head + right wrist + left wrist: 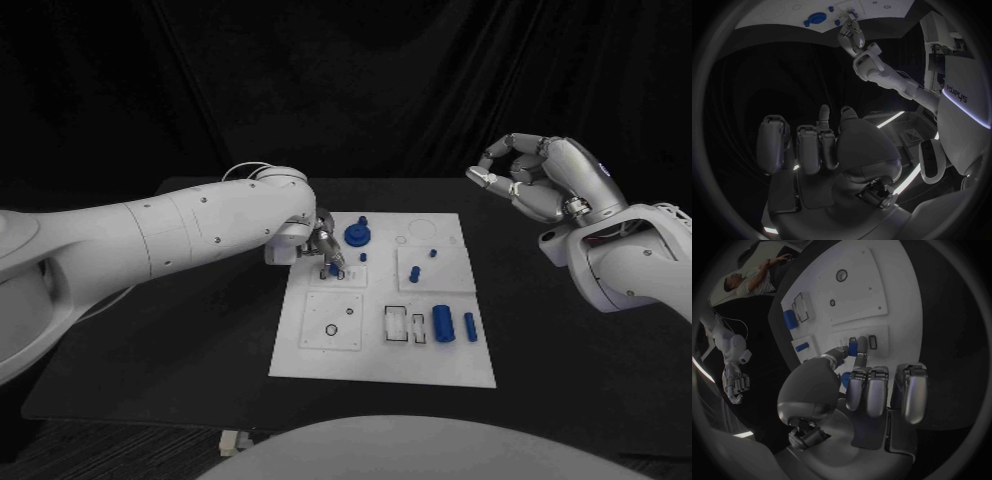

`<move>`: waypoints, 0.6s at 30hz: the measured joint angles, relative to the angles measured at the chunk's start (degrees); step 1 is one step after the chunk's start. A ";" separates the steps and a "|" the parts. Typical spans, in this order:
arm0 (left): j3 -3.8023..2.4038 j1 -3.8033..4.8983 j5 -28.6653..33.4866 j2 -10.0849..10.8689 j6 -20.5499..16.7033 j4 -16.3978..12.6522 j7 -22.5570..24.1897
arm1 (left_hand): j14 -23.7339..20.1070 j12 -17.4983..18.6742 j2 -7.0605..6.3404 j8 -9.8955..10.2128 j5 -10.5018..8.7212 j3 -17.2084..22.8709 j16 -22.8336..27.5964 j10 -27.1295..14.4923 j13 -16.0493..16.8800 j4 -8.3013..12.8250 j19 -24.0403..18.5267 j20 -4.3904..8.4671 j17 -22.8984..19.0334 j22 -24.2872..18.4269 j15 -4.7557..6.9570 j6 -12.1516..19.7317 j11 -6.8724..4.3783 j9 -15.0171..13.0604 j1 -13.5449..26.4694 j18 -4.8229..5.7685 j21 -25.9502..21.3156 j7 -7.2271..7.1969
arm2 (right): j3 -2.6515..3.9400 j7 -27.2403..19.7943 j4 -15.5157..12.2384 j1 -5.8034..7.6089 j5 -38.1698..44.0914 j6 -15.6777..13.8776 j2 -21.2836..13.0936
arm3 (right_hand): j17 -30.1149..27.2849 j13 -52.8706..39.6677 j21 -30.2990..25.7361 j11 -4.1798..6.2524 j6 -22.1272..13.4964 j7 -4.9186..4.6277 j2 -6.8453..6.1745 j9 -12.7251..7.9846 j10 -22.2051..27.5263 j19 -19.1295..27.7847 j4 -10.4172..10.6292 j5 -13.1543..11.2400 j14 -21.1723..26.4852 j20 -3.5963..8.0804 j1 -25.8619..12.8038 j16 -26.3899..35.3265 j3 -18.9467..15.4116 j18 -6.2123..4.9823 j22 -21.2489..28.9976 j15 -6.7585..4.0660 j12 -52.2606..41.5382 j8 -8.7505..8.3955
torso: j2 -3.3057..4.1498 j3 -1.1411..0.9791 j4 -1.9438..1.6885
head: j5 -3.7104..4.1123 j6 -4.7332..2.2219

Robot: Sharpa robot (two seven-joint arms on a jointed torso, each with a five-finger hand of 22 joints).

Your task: Assemble the parts on the task board

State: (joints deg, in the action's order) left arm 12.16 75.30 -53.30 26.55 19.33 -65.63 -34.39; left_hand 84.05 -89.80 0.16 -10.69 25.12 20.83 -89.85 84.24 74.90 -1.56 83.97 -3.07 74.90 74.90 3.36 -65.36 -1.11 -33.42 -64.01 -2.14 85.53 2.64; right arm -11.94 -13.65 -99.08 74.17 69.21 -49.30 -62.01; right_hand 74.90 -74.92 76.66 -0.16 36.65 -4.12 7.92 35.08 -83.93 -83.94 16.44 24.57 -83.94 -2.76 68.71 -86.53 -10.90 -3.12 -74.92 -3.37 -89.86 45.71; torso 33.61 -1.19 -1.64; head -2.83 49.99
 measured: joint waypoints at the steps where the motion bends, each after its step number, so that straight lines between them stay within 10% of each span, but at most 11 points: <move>1: 0.00 0.00 0.00 0.17 -0.17 -0.12 -0.10 | 0.00 0.00 0.00 0.00 0.00 0.00 0.00 0.00 0.00 0.00 0.00 0.00 0.00 0.00 0.00 0.00 0.00 0.00 0.00 0.00 0.00 0.00 | 0.00 0.02 0.03 -0.03 0.00 0.02 0.03 | 0.00 0.00 0.00 0.03 0.00 0.00 0.00 -0.03 -0.03 0.00 0.00 0.01 0.00 0.00 0.00 0.00 0.00 0.00 0.00 0.00 0.00 0.00 | 0.00 0.00 0.01 | -0.04 0.00; 18: 0.01 0.01 5.37 0.52 -1.32 0.01 -1.81 | 0.00 0.00 0.01 0.27 -0.29 0.87 0.00 0.08 0.00 0.06 0.00 0.00 0.00 0.00 0.00 -0.02 0.08 -0.15 0.61 0.00 -0.22 0.01 | 0.00 0.37 0.24 -0.26 0.00 0.46 0.35 | 0.00 -0.13 0.00 0.08 0.00 0.00 0.17 -0.30 -0.08 0.00 0.00 0.01 -0.15 0.00 1.20 0.00 0.00 0.00 0.01 -0.14 -0.10 0.00 | 0.04 0.01 0.02 | -0.16 0.00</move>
State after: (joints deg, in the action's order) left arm 12.18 75.32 -47.93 27.06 18.01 -65.62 -36.20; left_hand 84.05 -89.80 0.16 -10.43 24.82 21.70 -89.85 84.32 74.90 -1.50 83.97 -3.07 74.90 74.90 3.36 -65.38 -1.03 -33.57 -63.40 -2.14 85.31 2.64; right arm -11.94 -13.28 -98.84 73.91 69.21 -48.84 -61.66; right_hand 74.90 -75.05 76.66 -0.08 36.65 -4.12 8.09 34.78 -84.01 -83.94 16.44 24.59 -84.08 -2.76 69.91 -86.53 -10.89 -3.12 -74.91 -3.51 -89.96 45.71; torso 33.65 -1.18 -1.61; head -2.99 49.99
